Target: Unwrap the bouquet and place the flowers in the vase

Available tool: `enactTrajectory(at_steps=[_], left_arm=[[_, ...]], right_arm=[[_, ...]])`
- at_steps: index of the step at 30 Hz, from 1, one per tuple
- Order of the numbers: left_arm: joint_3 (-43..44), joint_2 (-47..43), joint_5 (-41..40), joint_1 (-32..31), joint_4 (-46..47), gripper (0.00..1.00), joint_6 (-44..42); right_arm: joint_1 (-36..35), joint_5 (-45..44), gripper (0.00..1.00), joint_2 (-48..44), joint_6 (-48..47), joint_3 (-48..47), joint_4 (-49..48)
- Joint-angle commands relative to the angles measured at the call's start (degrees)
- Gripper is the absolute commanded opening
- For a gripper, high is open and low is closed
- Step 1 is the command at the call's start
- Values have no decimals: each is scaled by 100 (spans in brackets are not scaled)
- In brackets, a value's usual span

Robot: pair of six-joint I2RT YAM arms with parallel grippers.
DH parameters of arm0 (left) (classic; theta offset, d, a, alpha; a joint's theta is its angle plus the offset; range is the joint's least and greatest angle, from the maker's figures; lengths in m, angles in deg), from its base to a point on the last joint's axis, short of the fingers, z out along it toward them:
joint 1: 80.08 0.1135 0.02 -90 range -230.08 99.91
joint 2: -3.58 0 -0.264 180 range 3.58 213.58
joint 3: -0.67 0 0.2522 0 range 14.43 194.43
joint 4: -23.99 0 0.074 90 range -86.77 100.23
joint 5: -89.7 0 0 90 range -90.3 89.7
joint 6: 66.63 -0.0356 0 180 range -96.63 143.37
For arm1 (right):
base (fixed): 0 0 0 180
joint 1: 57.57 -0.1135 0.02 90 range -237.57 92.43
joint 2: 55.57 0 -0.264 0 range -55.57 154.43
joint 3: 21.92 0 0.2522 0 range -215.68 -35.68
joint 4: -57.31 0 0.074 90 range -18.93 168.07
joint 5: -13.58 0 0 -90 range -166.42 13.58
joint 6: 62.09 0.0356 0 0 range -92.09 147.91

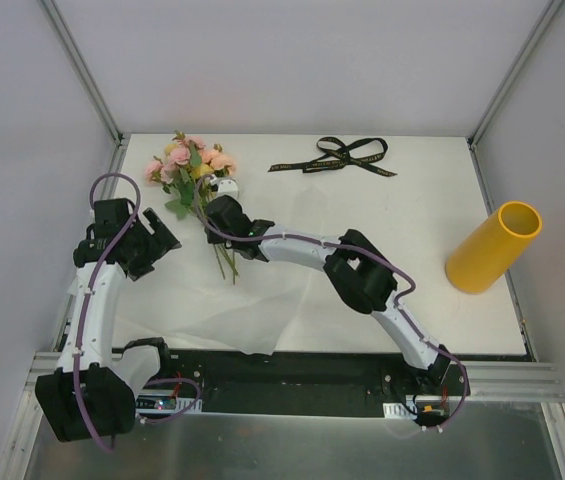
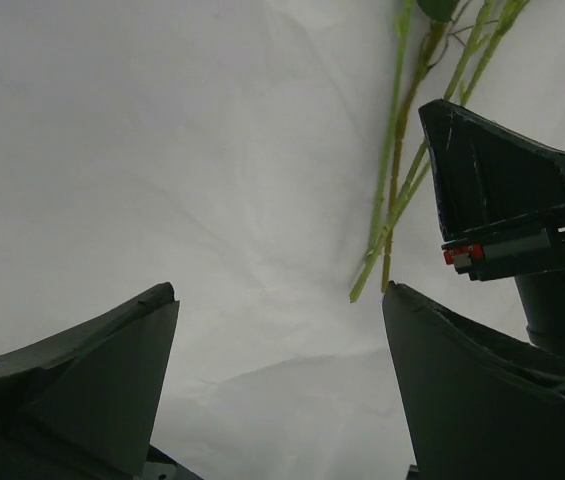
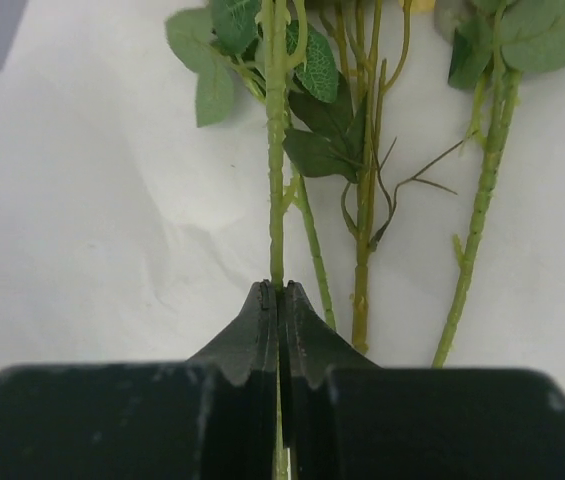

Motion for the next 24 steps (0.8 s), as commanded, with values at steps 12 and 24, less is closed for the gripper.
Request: enactTrajectory(at_steps=[12, 24], left_arm=[[1214, 1538, 2249, -25, 1600, 82, 479], [432, 1538, 3296, -209, 3325, 72, 1147]], right_arm=[[-32, 144, 0, -1824, 296, 1290, -1733], [-357, 162, 0, -2844, 244, 2785, -2613]])
